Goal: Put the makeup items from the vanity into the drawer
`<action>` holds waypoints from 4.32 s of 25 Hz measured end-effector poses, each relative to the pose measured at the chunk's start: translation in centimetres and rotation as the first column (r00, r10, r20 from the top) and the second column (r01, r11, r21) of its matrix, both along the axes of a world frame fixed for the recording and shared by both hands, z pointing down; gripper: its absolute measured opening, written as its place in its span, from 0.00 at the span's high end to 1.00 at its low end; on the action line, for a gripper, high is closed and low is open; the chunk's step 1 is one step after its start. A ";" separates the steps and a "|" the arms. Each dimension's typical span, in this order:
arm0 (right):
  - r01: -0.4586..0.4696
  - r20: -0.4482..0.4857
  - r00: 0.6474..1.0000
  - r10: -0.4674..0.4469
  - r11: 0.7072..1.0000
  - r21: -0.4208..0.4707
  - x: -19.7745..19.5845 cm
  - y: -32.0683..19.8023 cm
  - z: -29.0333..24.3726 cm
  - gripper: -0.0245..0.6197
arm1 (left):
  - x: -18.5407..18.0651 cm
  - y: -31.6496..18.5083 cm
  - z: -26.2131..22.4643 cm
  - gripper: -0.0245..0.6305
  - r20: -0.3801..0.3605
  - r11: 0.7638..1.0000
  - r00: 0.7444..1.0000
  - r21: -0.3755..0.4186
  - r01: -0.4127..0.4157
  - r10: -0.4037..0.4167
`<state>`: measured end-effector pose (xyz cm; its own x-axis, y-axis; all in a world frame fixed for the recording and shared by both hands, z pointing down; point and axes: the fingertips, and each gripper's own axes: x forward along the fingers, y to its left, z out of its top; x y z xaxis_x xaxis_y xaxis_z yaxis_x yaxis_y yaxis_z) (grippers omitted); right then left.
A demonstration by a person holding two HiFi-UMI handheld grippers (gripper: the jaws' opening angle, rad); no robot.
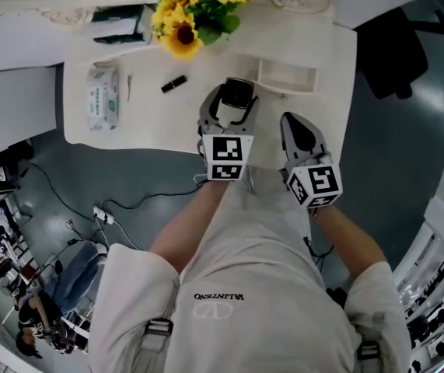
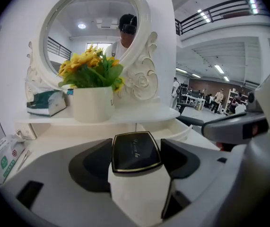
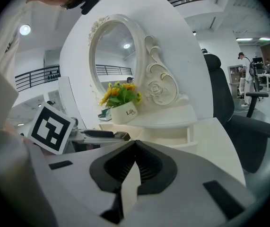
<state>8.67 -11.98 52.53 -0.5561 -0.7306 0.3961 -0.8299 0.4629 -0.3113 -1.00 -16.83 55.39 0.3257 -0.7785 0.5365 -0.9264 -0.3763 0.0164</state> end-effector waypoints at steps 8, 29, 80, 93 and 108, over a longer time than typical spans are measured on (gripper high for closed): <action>-0.044 -0.008 0.999 0.045 0.999 0.027 3.1 -0.5 -1.5 0.95 | 4.6 -1.8 -2.3 0.48 -0.033 0.998 0.998 0.023 -0.059 0.059; -0.079 -0.008 0.997 0.079 0.997 0.024 7.0 -1.2 -1.7 0.95 | 9.0 -4.2 -0.4 0.48 -0.015 0.996 0.998 -0.052 -0.066 0.065; -0.082 0.007 0.997 0.081 0.996 0.033 7.3 -3.3 -3.0 0.95 | 7.6 -2.5 -5.6 0.53 -0.066 0.983 0.991 0.152 -0.105 0.116; -0.073 0.014 0.997 0.072 0.967 0.243 6.3 -3.8 -16.6 0.95 | -2.9 0.1 -23.9 0.96 -0.245 0.883 0.955 0.468 -0.033 0.165; -0.220 0.051 0.974 0.219 0.883 0.415 9.6 -0.4 -28.4 0.95 | -11.7 2.9 -34.0 0.96 -0.288 0.776 0.940 0.629 0.043 0.181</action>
